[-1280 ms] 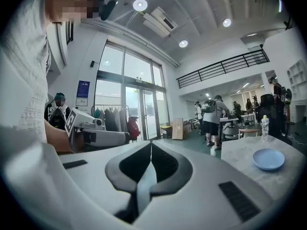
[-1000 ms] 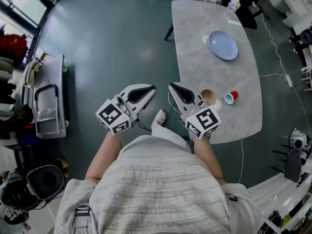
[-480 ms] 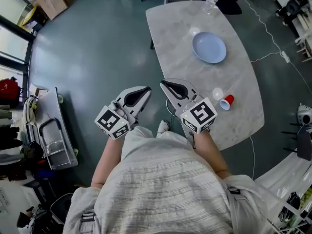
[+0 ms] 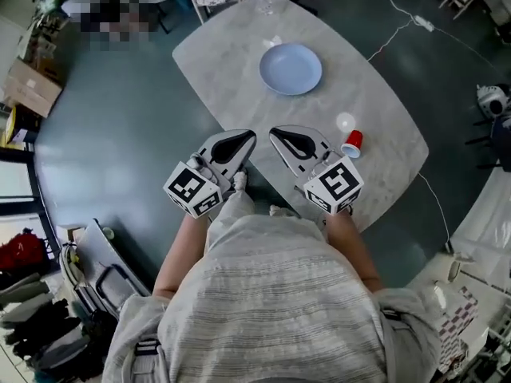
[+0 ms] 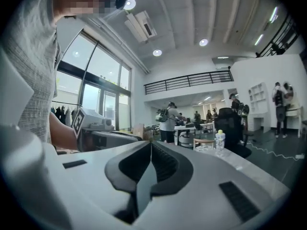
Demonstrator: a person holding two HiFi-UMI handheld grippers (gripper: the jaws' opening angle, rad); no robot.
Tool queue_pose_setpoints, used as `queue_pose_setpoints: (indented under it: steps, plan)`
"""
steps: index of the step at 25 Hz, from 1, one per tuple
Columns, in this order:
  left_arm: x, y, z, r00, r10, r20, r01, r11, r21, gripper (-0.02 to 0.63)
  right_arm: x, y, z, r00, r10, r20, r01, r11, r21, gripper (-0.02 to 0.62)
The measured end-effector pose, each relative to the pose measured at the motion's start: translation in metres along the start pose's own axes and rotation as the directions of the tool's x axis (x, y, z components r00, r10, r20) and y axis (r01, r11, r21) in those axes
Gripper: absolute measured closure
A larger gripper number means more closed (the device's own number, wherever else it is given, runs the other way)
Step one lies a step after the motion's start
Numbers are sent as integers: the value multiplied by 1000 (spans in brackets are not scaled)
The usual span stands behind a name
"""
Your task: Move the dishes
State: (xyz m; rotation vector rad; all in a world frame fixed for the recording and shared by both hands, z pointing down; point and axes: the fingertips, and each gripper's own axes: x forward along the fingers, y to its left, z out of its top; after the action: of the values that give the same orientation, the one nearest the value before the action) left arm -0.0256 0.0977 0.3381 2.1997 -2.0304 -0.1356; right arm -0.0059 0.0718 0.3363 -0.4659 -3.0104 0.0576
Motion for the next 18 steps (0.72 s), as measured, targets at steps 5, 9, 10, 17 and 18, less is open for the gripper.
queue_pose_setpoints:
  steps: [5,9,10,17,18]
  plan:
    - [68,17,-3,972,-230,-49,232,972,27,584,-9,-57,-5,975,-223,-8,223,974,23,577]
    - [115,42,-16,915,-387,-112,393,919,40,584,-4,-106,-12,917,-398,-20,398,916,45,575]
    - [125,49,-19,893,-430,-131,438,898,39,584,-3,-117,-13,895,-445,-25,446,894,52,575]
    - [168,90,-39,740,-631,-233,649,761,2,584,8,-161,-26,733,-678,-52,680,728,90,575]
    - [172,94,-42,722,-650,-240,669,743,1,584,11,-164,-29,715,-697,-55,699,709,90,575]
